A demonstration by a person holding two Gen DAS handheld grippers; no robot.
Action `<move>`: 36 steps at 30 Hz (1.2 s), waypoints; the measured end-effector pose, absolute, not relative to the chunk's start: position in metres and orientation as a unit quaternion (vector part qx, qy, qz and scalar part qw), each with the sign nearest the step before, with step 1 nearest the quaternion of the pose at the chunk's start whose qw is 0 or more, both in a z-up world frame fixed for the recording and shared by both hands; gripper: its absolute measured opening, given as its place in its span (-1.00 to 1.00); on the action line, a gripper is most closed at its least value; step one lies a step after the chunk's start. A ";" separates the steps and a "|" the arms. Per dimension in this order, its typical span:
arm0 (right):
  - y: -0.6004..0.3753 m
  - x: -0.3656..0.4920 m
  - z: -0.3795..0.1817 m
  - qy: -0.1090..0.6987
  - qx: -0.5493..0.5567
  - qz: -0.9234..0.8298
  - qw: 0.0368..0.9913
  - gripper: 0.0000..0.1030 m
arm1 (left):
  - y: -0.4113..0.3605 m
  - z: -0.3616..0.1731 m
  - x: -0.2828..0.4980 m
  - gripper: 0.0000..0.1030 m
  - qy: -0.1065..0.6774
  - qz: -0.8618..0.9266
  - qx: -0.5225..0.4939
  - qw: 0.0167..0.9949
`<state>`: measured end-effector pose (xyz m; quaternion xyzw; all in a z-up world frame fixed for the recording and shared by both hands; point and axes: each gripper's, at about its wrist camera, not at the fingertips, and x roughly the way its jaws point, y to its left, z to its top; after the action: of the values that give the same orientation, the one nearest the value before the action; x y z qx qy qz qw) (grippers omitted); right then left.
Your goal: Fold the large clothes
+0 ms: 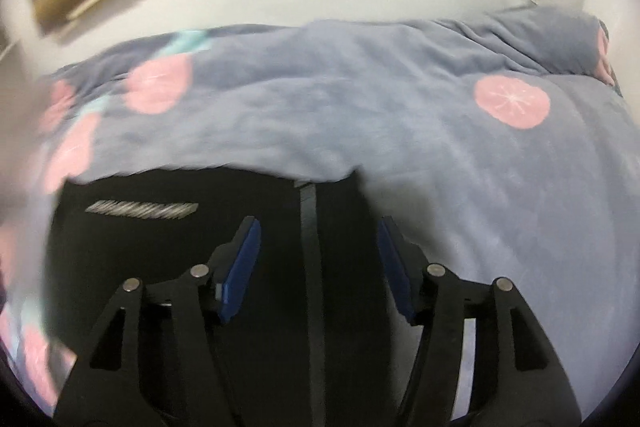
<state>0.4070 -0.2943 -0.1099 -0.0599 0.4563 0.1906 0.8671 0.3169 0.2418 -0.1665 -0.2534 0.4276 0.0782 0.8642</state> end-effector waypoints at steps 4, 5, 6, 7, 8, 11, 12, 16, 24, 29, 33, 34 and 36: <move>-0.246 0.371 -0.126 0.463 -0.095 0.228 0.851 0.24 | 0.155 -0.157 0.303 -0.06 0.427 0.032 -0.216 0.878; -0.239 0.369 -0.135 0.467 -0.106 0.228 0.848 0.24 | 0.137 -0.157 0.302 -0.06 0.428 0.027 -0.204 0.880; -0.229 0.365 -0.144 0.473 -0.114 0.226 0.844 0.24 | 0.115 -0.159 0.303 -0.06 0.430 0.023 -0.193 0.882; -0.222 0.363 -0.153 0.481 -0.112 0.227 0.839 0.24 | 0.100 -0.163 0.306 -0.06 0.434 0.015 -0.189 0.881; -0.220 0.362 -0.161 0.487 -0.105 0.230 0.836 0.24 | 0.082 -0.170 0.310 -0.06 0.442 0.001 -0.186 0.878; -0.206 0.362 -0.198 0.520 -0.131 0.206 0.818 0.32 | 0.049 -0.212 0.326 -0.06 0.492 -0.003 -0.172 0.853; -0.205 0.365 -0.213 0.535 -0.129 0.198 0.811 0.35 | 0.045 -0.226 0.330 -0.05 0.504 0.004 -0.164 0.848; -0.199 0.366 -0.238 0.525 -0.151 0.182 0.818 0.43 | 0.047 -0.267 0.341 -0.04 0.511 0.012 -0.171 0.842; -0.207 0.381 -0.198 0.529 -0.109 0.218 0.813 0.45 | 0.050 -0.218 0.345 -0.03 0.497 0.001 -0.151 0.855; -0.189 0.420 -0.165 0.493 -0.092 0.222 0.836 0.46 | 0.079 -0.180 0.386 -0.02 0.461 0.022 -0.182 0.868; -0.169 0.468 -0.203 0.542 -0.088 0.196 0.813 0.47 | 0.104 -0.229 0.430 0.03 0.527 0.055 -0.203 0.824; -0.167 0.478 -0.217 0.560 -0.091 0.195 0.800 0.49 | 0.110 -0.247 0.437 0.04 0.542 0.054 -0.226 0.808; -0.164 0.486 -0.238 0.574 -0.091 0.194 0.790 0.57 | 0.118 -0.268 0.441 0.08 0.546 0.050 -0.250 0.798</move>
<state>0.4858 -0.1639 -0.2382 -0.0907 0.5738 0.1944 0.7904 0.4411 0.1177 -0.2678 -0.2497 0.5460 0.0498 0.7981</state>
